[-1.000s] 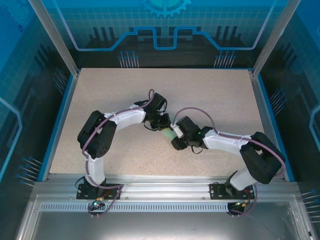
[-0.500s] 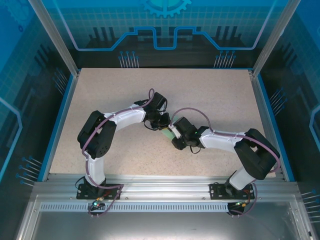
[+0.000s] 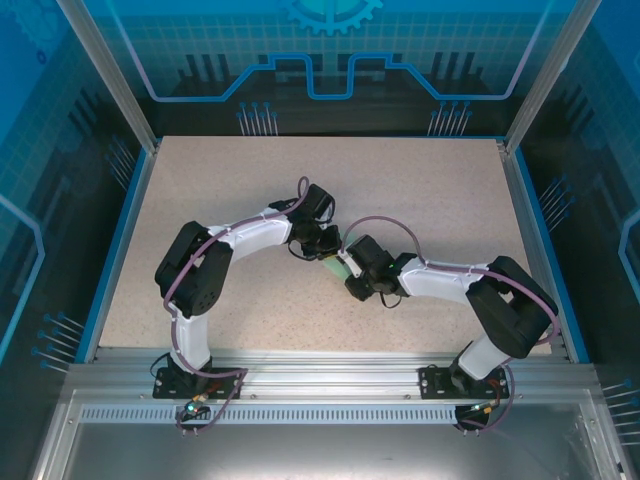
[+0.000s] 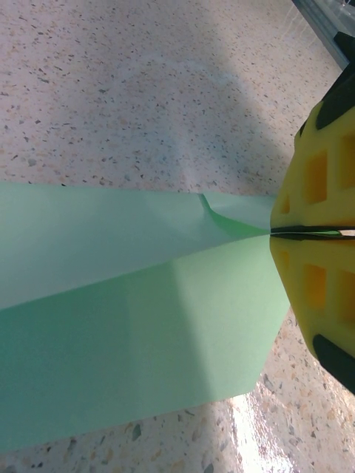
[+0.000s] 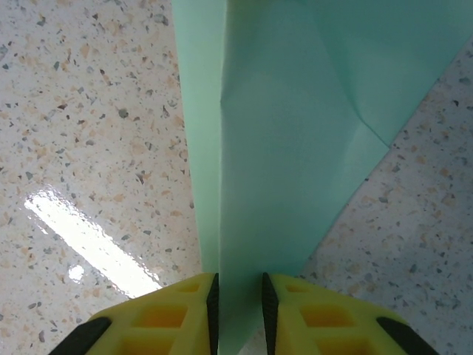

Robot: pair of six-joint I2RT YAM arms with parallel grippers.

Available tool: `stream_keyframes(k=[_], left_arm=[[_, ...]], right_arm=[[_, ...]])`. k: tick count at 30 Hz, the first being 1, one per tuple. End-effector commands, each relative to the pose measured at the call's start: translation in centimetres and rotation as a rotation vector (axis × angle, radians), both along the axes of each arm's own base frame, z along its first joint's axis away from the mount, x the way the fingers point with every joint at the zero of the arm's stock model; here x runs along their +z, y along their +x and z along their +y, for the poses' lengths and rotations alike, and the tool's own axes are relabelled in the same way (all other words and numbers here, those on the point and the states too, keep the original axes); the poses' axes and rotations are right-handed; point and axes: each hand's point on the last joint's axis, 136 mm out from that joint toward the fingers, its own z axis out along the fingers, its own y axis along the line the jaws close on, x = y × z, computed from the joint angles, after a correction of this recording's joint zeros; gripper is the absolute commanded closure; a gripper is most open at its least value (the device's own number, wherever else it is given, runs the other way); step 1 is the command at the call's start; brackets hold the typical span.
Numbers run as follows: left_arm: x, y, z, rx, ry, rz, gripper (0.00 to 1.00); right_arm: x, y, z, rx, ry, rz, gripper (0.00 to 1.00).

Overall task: Fold a paper plane with a square sheet of paper (fold left side to right side)
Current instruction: Fourth fold the wing at the center of the table.

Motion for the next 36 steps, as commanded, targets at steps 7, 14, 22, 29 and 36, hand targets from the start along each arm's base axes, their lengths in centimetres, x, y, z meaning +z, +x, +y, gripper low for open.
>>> stream_keyframes(k=[7,14,22,29,36], left_arm=[[0.3,0.1,-0.7,0.005,-0.012,0.019,0.88],[0.1,0.2,-0.7,0.007,-0.01,0.024,0.88],[-0.1,0.1,-0.7,0.005,-0.013,0.029,0.88],[-0.1,0.1,-0.8,0.003,-0.013,0.031,0.88],[0.0,0.1,-0.8,0.002,-0.014,0.031,0.88]], right_arm=[[-1.2,-1.7,-0.8,-0.012,-0.034,0.041,0.79],[-1.2,-2.5,-1.1,-0.018,-0.039,0.046,0.81],[0.4,-2.1,-0.8,-0.02,-0.019,0.014,0.7],[2.5,-1.4,-0.1,-0.01,0.022,-0.037,0.63],[1.3,-0.7,1.1,0.014,-0.007,-0.018,0.63]])
